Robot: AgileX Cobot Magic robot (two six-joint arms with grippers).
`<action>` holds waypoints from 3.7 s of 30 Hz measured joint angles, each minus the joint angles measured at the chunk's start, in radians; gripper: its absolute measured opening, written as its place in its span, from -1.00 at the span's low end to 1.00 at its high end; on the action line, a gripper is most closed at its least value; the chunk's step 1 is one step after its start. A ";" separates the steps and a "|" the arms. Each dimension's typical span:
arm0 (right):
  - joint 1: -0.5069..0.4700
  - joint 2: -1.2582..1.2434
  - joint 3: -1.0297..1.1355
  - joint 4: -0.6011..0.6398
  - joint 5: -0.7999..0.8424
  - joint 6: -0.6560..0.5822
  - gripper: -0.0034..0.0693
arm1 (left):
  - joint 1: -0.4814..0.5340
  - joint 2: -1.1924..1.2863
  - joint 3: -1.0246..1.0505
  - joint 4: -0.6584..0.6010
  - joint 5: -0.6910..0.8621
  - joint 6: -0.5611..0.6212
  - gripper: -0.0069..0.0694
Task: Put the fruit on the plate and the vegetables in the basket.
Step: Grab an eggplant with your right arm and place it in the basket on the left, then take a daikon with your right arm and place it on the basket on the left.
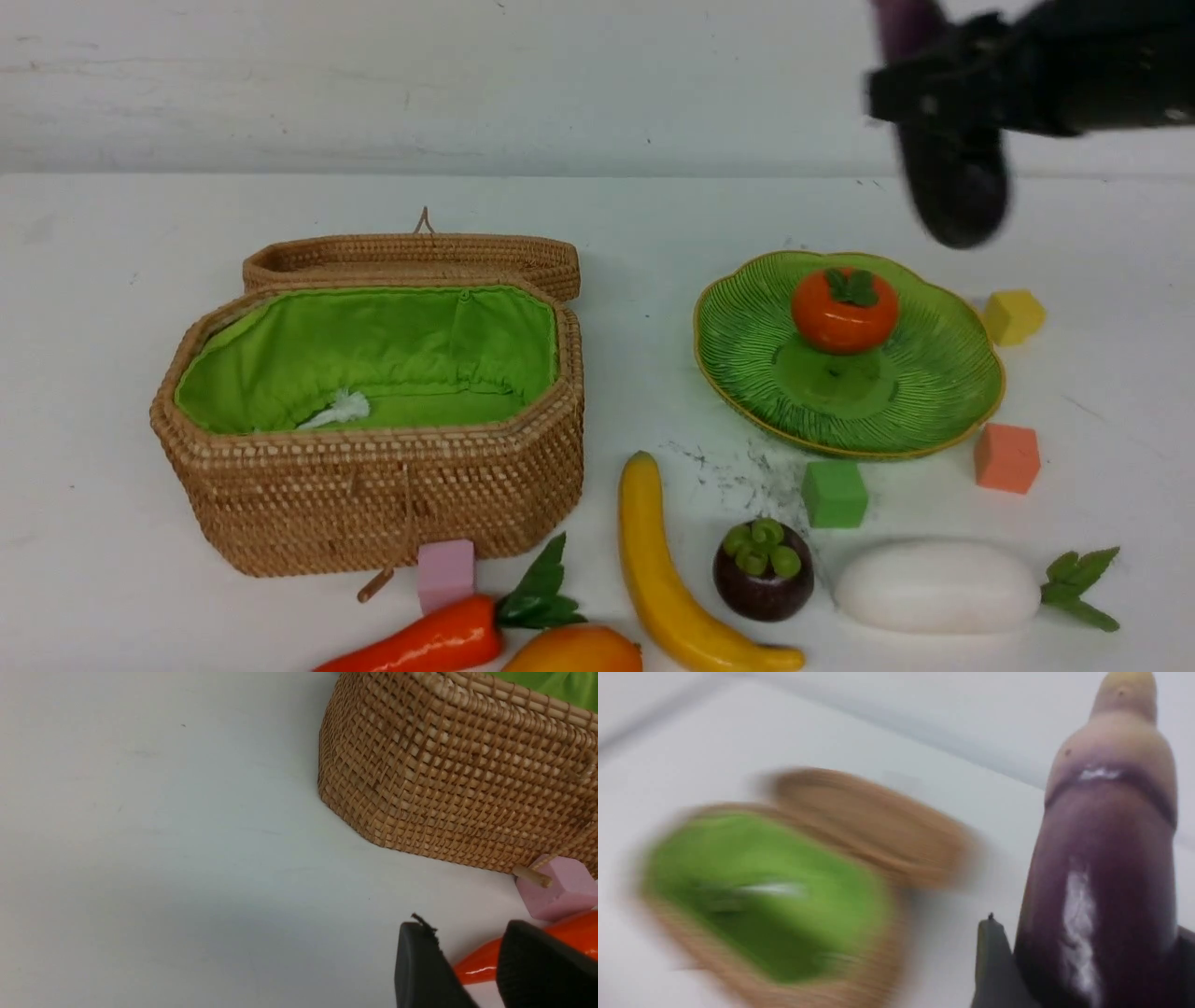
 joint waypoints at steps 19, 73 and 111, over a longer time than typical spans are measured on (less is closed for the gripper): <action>0.301 0.618 -0.414 0.147 -0.019 -0.333 0.13 | 0.000 0.000 0.000 0.000 0.000 0.000 -0.19; -0.171 0.200 0.386 -0.481 0.274 -0.672 0.58 | 0.000 0.000 0.000 0.000 0.000 0.000 -0.19; 0.270 0.588 -0.591 -0.161 0.328 -0.386 0.56 | 0.000 0.000 0.000 0.000 0.000 0.000 -0.19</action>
